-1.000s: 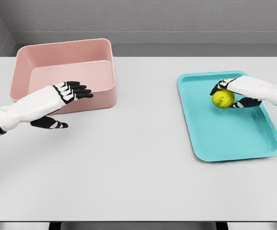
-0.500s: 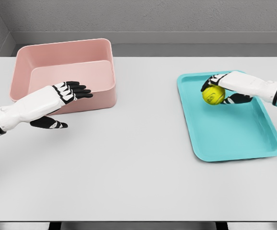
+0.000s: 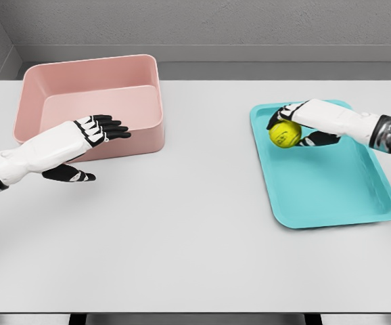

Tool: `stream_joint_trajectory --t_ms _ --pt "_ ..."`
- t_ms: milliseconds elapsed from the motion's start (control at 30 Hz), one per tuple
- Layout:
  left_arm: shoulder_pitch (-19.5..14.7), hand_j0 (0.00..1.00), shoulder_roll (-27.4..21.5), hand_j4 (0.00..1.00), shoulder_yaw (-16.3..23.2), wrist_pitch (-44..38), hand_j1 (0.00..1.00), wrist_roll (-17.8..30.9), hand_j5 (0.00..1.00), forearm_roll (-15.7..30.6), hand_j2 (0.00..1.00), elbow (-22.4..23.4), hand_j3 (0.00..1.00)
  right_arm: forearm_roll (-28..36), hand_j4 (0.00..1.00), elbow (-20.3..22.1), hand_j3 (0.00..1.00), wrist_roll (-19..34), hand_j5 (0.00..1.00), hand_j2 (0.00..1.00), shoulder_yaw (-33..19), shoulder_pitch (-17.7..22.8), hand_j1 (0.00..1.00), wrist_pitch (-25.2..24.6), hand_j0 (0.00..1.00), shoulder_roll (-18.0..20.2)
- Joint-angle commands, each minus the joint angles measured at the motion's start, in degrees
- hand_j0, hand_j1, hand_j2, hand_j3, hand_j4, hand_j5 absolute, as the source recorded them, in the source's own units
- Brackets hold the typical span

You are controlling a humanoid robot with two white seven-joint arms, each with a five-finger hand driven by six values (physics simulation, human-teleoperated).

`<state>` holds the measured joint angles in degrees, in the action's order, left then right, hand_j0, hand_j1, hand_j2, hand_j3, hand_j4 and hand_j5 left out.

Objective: Put the tennis from the blue tray into the pink basket with both arms

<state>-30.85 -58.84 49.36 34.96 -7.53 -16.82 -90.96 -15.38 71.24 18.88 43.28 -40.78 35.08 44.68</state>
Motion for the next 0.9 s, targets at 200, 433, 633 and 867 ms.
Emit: stream_joint_trajectory --t_ms 200,433,633,867 --pt "0.00 1.00 -0.05 1.00 -0.05 0.04 1.00 -0.03 1.00 0.38 1.00 -0.01 1.00 0.35 0.55 0.57 0.55 -0.07 0.55 0.55 0.05 -0.44 0.55 -0.08 0.55 -1.17" --pt "0.00 1.00 -0.05 1.00 -0.05 0.04 1.00 -0.03 1.00 0.39 1.00 -0.01 1.00 0.35 0.55 0.75 0.55 -0.07 0.55 0.55 0.84 -1.23 0.55 -0.08 0.55 -2.84" --pt "0.00 1.00 -0.05 1.00 -0.05 0.04 1.00 -0.12 1.00 0.39 1.00 -0.01 1.00 0.35 0.55 1.01 0.55 -0.07 0.55 0.55 1.28 -1.32 0.55 -0.08 0.55 -4.16" --pt "0.00 1.00 -0.14 1.00 -0.05 0.04 1.00 -0.03 1.00 0.39 1.00 -0.01 1.00 0.35 0.55 1.36 0.55 0.19 0.55 0.55 1.81 -1.76 0.55 -0.08 0.55 -5.92"
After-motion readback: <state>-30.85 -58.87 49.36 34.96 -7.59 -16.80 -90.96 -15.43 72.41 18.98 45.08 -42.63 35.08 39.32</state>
